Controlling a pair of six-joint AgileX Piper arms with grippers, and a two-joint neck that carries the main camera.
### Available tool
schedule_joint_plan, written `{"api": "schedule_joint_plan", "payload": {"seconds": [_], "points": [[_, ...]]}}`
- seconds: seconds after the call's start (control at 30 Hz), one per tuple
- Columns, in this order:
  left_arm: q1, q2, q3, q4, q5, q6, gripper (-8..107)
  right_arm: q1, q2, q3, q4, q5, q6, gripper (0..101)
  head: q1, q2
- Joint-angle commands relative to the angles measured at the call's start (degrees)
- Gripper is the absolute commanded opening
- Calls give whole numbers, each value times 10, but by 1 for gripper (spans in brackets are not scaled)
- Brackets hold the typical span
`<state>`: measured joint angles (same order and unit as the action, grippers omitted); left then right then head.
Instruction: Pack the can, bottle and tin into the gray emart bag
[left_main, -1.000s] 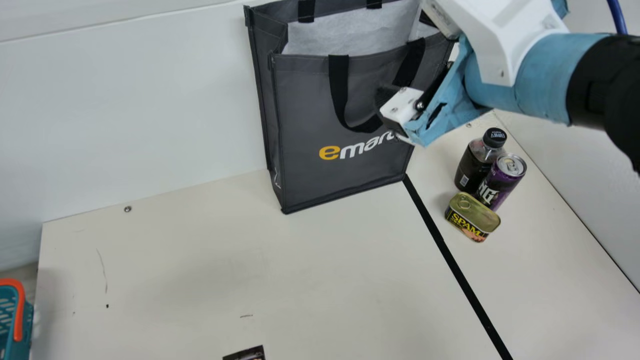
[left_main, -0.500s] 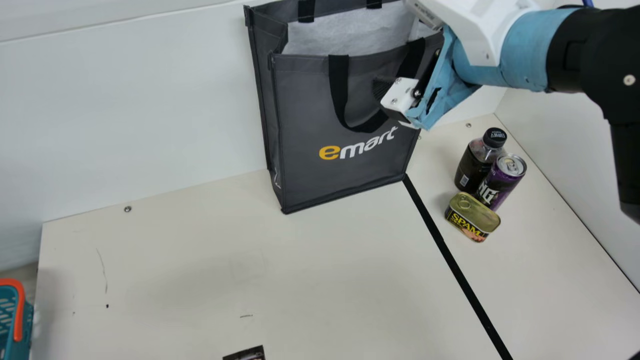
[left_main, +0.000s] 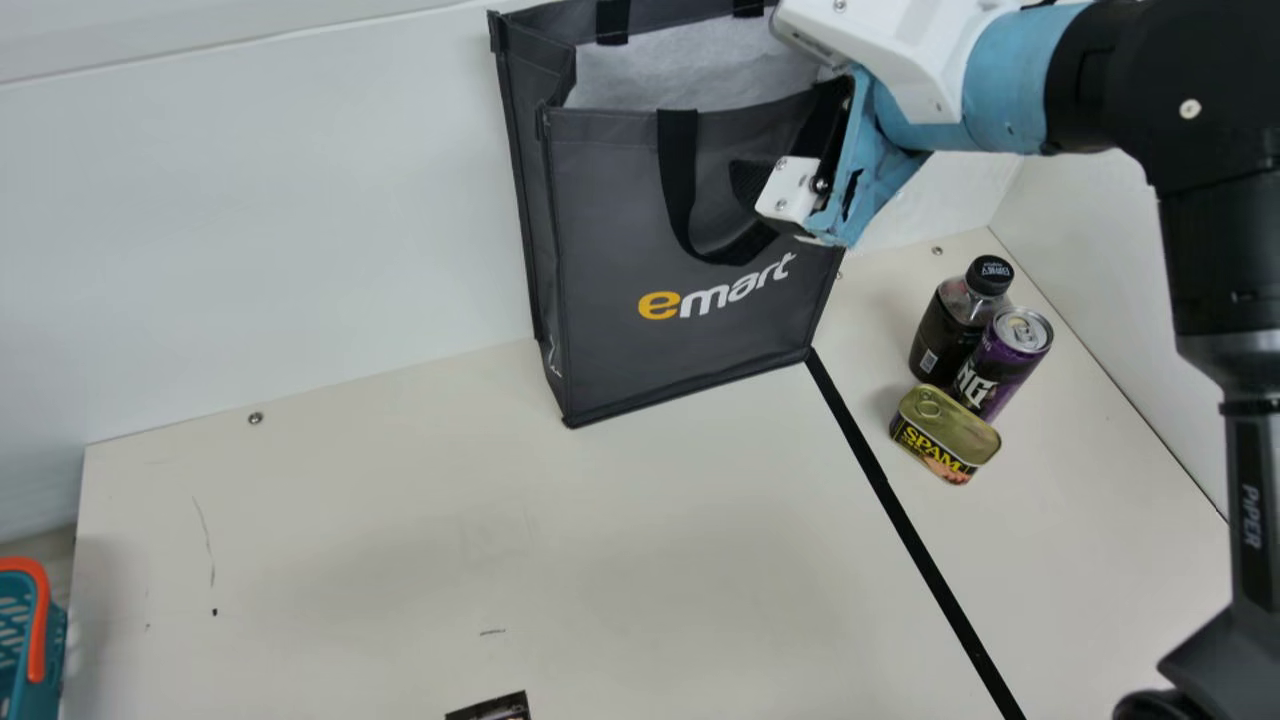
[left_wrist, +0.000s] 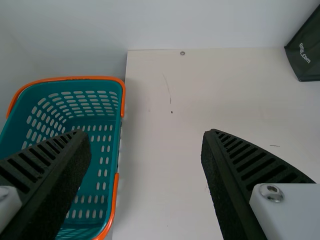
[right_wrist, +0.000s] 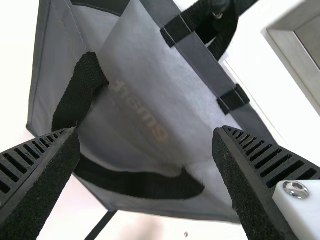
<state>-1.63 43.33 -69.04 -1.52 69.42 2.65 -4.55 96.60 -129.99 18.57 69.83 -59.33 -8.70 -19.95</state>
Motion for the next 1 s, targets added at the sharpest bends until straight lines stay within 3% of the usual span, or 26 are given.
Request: {"api": "schedule_joint_plan", "payload": {"seconds": [0.0, 0.23, 0.97], "points": [[0, 0, 0, 0, 0, 0, 90, -1, 7, -6, 2, 1, -14, 91, -13, 0], [0, 0, 0, 0, 0, 0, 90, 2, 33, -21, 7, 1, -48, 91, -13, 0], [0, 0, 0, 0, 0, 0, 90, 30, 80, -17, -24, 1, -119, 91, -13, 0]]}}
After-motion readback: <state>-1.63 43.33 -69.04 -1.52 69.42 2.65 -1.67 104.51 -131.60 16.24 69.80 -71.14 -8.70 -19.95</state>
